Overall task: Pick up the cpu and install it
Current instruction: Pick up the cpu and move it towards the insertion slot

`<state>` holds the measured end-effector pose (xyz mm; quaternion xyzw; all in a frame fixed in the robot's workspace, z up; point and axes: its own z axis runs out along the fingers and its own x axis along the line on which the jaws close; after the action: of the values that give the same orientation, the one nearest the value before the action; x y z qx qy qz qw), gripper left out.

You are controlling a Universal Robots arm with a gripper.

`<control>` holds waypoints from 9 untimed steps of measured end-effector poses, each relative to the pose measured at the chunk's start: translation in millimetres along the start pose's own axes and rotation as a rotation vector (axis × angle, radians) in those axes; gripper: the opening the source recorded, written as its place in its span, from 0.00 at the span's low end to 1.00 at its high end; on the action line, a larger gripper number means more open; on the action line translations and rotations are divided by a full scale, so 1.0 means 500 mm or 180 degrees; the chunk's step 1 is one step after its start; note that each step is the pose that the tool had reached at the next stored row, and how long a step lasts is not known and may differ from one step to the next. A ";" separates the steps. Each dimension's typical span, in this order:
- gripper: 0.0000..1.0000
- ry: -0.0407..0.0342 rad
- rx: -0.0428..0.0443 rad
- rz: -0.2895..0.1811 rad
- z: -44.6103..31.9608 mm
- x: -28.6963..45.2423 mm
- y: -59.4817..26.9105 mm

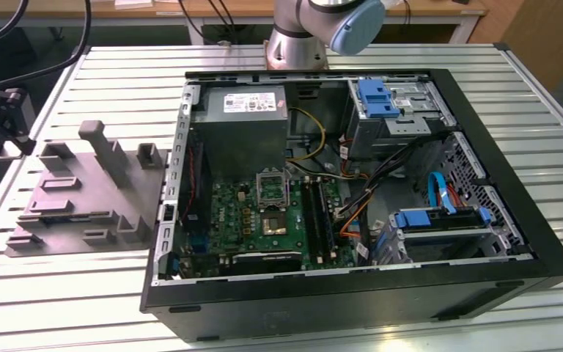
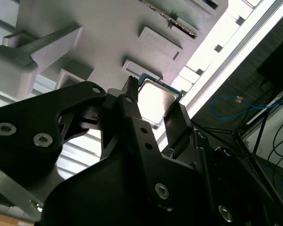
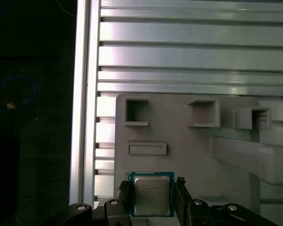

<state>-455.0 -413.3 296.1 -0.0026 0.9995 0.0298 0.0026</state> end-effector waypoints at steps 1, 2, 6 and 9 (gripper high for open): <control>0.47 0.0000 0.0000 0.0000 0.000 0.000 0.000; 0.47 0.0000 0.0000 0.0000 0.000 0.000 0.000; 0.47 0.0000 0.0000 0.0000 0.000 0.000 0.000; 0.47 0.0001 0.0001 0.0000 -0.002 0.000 0.000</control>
<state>-455.1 -413.3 297.2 -0.0025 0.9996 0.0297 0.0025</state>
